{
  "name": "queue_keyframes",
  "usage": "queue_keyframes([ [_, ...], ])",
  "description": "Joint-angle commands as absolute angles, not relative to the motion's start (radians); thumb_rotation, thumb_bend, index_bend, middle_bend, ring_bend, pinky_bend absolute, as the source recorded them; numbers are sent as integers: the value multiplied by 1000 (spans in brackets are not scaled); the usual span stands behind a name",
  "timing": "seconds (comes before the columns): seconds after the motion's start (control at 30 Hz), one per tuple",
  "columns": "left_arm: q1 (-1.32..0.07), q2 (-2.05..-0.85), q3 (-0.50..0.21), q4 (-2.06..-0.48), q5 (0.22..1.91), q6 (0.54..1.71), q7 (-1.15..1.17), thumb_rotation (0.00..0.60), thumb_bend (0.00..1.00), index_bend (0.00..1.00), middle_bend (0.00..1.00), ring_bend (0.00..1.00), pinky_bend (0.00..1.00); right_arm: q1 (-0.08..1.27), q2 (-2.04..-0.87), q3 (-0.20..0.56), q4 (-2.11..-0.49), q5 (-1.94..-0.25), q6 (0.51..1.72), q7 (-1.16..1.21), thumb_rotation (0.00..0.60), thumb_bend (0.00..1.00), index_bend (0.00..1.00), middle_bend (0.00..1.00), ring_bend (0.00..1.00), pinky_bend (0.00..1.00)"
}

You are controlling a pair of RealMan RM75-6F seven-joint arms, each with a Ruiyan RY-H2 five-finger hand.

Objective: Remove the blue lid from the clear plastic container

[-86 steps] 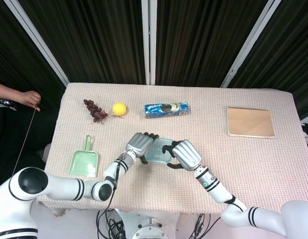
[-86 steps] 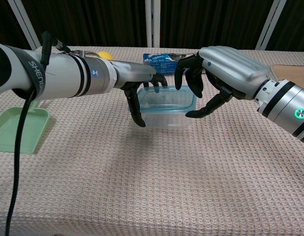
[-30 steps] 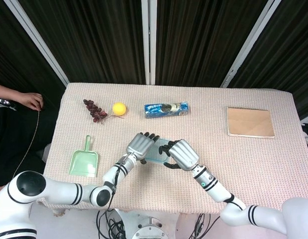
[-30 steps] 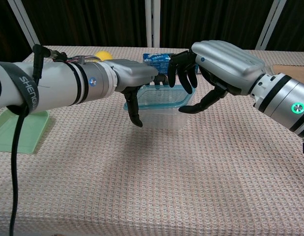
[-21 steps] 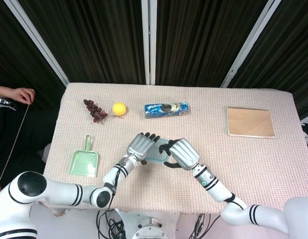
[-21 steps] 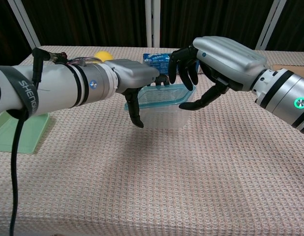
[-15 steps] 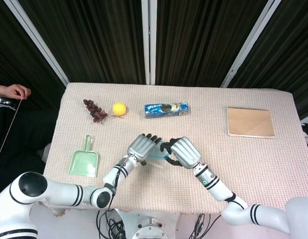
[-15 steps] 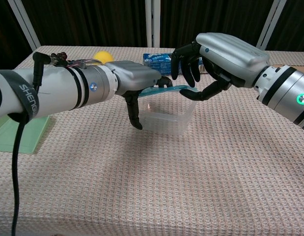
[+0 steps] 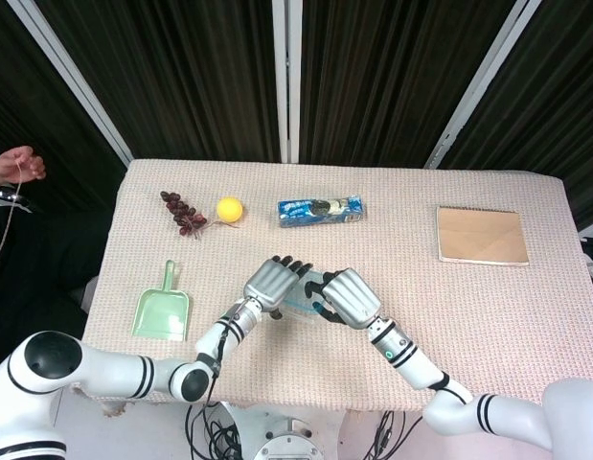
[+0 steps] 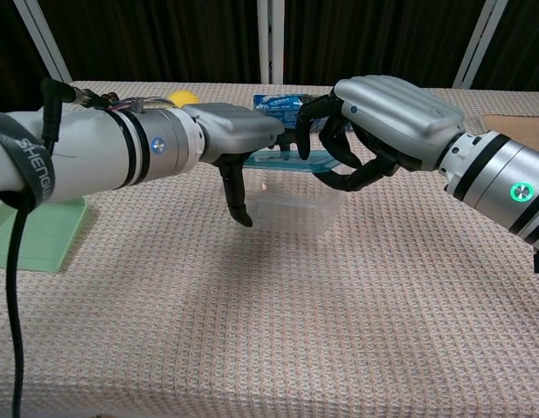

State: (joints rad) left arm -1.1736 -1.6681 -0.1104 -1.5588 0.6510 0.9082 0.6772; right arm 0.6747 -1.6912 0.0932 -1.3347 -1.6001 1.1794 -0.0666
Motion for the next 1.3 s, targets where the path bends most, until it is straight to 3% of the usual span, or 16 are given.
queue_keyframes([
  [0.03,-1167,-1658,-111,-1568,652,912,672,600,41,65,137,63,186,672,-1689,91,-1334,-1599,1179,-74,600,632,617,635,601,787],
  [0.27,-1149,-1631,-110,-1591,662,932,667,600,42,54,110,32,147,659,-1690,88,-1326,-1615,1216,-91,600,673,689,655,614,802],
  [0.67,-1090,-1545,-92,-1661,667,963,632,600,41,27,44,0,87,603,-1644,84,-1316,-1618,1298,-127,600,673,697,658,618,805],
  [0.97,-982,-1439,-79,-1741,779,1088,556,600,42,26,43,0,74,538,-1613,111,-1217,-1542,1336,-169,600,672,700,657,616,805],
  [1.07,-936,-1405,-75,-1762,831,1139,520,600,42,26,43,0,73,531,-1622,114,-1173,-1500,1298,-180,600,645,648,626,597,778],
  [1.13,-902,-1381,-71,-1776,864,1173,495,600,42,26,43,0,72,525,-1618,108,-1172,-1473,1261,-195,600,578,502,534,530,707],
  [1.17,-887,-1370,-68,-1782,877,1186,486,600,41,26,43,0,72,522,-1609,103,-1186,-1454,1235,-209,600,496,353,427,432,617],
  [1.2,-868,-1356,-63,-1788,893,1202,473,600,41,26,43,0,72,518,-1587,98,-1219,-1423,1194,-237,600,398,188,290,295,485],
  [1.23,-852,-1345,-59,-1793,905,1214,465,600,42,26,43,0,72,516,-1566,96,-1254,-1399,1164,-256,600,317,85,176,176,356],
  [1.3,-816,-1318,-45,-1802,932,1242,450,600,42,26,43,0,72,508,-1505,92,-1351,-1354,1114,-263,600,190,0,19,14,96],
])
